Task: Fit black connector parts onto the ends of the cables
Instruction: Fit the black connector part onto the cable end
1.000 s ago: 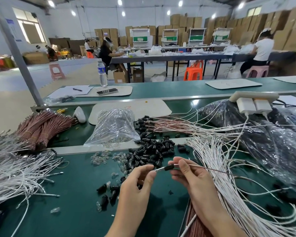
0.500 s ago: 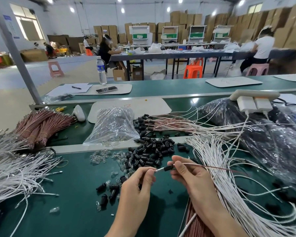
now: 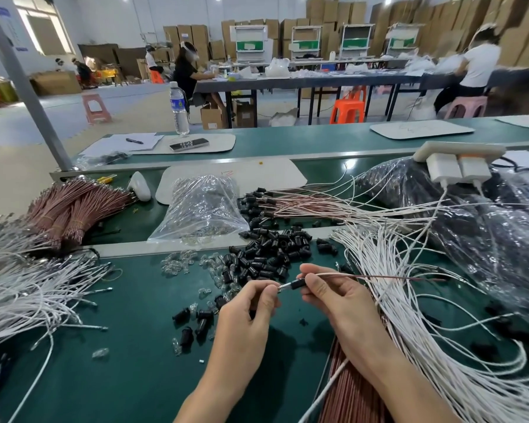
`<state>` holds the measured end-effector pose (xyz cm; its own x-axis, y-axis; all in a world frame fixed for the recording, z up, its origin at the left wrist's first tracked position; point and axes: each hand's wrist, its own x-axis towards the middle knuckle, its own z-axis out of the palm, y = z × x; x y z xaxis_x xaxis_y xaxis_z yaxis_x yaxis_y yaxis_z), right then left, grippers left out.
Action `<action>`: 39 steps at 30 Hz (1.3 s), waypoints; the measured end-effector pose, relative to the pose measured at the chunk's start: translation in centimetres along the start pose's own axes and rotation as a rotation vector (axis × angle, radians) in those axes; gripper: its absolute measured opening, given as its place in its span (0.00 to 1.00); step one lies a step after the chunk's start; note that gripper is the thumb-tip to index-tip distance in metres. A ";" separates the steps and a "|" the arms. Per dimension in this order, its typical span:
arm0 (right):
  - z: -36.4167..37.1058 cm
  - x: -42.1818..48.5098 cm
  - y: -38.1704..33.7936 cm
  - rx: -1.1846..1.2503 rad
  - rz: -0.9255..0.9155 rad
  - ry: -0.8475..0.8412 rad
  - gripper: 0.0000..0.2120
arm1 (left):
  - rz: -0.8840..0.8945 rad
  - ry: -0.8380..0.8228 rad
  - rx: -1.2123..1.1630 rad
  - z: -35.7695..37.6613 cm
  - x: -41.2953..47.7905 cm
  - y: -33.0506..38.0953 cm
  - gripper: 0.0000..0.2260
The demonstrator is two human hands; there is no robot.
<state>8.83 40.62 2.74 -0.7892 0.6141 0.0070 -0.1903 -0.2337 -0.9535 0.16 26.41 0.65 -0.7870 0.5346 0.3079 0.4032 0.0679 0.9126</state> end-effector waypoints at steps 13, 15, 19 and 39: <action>0.1 0.0 0.1 0.017 -0.008 0.036 0.12 | 0.017 -0.034 0.012 -0.1 -0.1 0.9 0.04; 0.2 -0.1 0.1 0.021 -0.005 0.021 0.13 | 0.014 -0.028 0.011 -0.1 -0.1 0.9 0.04; 0.3 -0.4 0.0 -0.030 0.004 -0.092 0.16 | 0.012 -0.001 0.015 -0.1 -0.1 0.8 0.05; 0.5 -0.6 0.1 -0.251 -0.099 -0.067 0.12 | -0.037 -0.063 -0.072 -0.4 0.0 1.2 0.09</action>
<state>8.98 39.87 2.77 -0.8125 0.5715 0.1155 -0.1242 0.0238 -0.9920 0.45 26.17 1.85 -0.7689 0.5848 0.2583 0.3383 0.0294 0.9406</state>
